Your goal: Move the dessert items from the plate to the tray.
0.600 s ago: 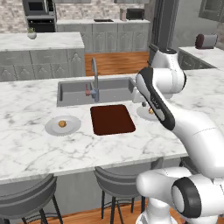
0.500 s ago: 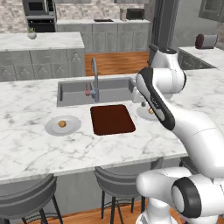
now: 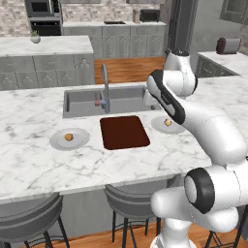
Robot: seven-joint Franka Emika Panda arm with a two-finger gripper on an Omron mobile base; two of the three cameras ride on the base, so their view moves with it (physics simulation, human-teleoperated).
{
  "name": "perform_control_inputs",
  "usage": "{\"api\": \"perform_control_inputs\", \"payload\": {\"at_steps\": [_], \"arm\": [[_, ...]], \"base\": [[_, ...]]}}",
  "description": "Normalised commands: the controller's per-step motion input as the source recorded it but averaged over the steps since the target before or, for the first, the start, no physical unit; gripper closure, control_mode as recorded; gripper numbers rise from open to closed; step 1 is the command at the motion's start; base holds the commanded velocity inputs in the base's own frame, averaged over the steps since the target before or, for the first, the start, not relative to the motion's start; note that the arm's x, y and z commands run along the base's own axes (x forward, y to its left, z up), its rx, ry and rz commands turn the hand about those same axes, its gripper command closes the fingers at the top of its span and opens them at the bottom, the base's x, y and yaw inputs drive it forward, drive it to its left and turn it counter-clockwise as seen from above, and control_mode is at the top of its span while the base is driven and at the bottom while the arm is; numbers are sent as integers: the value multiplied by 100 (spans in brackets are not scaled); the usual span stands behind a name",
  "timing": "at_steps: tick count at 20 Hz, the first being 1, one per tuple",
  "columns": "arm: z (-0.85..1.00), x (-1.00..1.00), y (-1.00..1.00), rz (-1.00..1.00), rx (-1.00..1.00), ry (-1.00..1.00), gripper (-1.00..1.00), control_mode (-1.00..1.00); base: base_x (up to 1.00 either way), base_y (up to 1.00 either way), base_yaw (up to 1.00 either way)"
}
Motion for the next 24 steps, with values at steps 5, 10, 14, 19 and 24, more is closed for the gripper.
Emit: {"api": "perform_control_inputs", "payload": {"at_steps": [5, 10, 14, 19, 24], "arm": [[13, 55, -41, 0, 5, 12, -100, -100], [-23, 82, -58, -1, 0, 15, -100, -100], [-33, 60, -77, 0, 0, 17, -100, -100], [-11, 44, -37, -1, -2, -1, -100, -100], [-31, 74, -34, -3, -3, 3, -100, -100]], "base": [[0, 0, 0], [0, 0, 0], [0, 0, 0], [0, 0, 0], [0, 0, 0]]}}
